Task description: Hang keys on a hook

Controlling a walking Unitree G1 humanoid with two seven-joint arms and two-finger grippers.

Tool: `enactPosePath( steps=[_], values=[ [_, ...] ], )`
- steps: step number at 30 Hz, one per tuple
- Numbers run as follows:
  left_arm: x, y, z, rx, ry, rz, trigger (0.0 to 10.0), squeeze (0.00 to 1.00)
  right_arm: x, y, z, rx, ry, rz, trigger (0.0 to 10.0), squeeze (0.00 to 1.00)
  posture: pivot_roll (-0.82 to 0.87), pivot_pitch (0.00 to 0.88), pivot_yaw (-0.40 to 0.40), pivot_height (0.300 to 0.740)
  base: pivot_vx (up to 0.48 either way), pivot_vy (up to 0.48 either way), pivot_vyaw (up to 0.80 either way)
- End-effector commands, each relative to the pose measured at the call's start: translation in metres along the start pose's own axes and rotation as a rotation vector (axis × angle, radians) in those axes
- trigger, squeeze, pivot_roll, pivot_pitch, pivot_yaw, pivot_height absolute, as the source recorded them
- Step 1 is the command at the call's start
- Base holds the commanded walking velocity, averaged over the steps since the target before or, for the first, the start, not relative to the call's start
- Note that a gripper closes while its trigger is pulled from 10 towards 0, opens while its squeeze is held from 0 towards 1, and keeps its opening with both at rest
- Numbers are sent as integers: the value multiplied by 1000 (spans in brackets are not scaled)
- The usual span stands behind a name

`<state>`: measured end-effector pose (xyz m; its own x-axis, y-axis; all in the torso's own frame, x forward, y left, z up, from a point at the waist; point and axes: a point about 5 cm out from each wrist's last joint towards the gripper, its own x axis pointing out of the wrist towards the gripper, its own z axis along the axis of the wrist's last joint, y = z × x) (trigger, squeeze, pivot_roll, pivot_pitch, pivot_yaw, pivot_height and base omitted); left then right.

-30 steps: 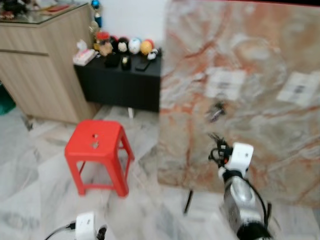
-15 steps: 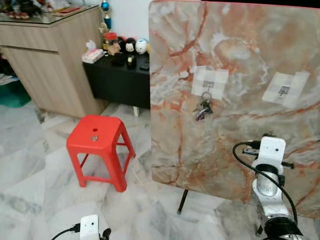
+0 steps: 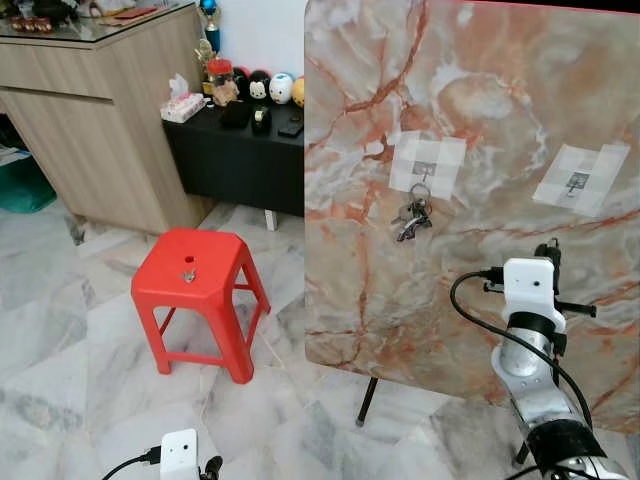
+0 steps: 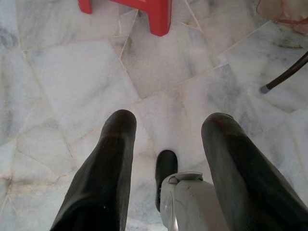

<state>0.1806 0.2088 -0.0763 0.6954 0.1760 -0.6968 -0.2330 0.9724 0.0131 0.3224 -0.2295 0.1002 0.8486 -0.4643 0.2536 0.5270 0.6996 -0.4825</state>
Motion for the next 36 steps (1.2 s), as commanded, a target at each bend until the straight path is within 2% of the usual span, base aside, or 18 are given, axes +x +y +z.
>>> enactPosePath(
  steps=[1, 8, 12, 18, 33, 34, 36],
  values=[
    [0, 1, -2, 17, 13, -2, 10000, 0, 1, -2, -2, -40, 9, -21, 10000, 0, 6, 0, -32, 740, 0, 0, 0],
    [0, 1, -1, 17, 17, 5, 10000, 0, 4, -12, -8, -76, 37, -94, 10000, 0, -6, 0, -23, 740, 0, 0, 0],
    [0, 2, -1, 18, 17, 7, 10000, 0, 3, -19, -15, -19, 102, -154, 10000, 0, -7, 0, -23, 740, 0, 0, 0],
    [0, 2, -1, 16, 16, 7, 10000, 0, 3, -20, -15, -47, 94, -161, 10000, 0, -7, 0, -23, 740, 0, 0, 0],
    [0, 2, -2, 27, 22, 7, 10000, 0, -1, -16, -20, -23, 141, -155, 10000, 0, -7, 0, -24, 740, 48, 0, 0],
    [0, 2, -2, 28, 22, 6, 10000, 0, -2, -16, -23, -8, 174, -156, 10000, 0, -8, 0, -25, 740, 255, 0, 0],
    [0, 1, -2, 28, 23, 5, 10000, 0, -10, -17, -43, 63, 320, -166, 10000, 0, -8, 0, -28, 740, 262, 0, 0]
  ],
)
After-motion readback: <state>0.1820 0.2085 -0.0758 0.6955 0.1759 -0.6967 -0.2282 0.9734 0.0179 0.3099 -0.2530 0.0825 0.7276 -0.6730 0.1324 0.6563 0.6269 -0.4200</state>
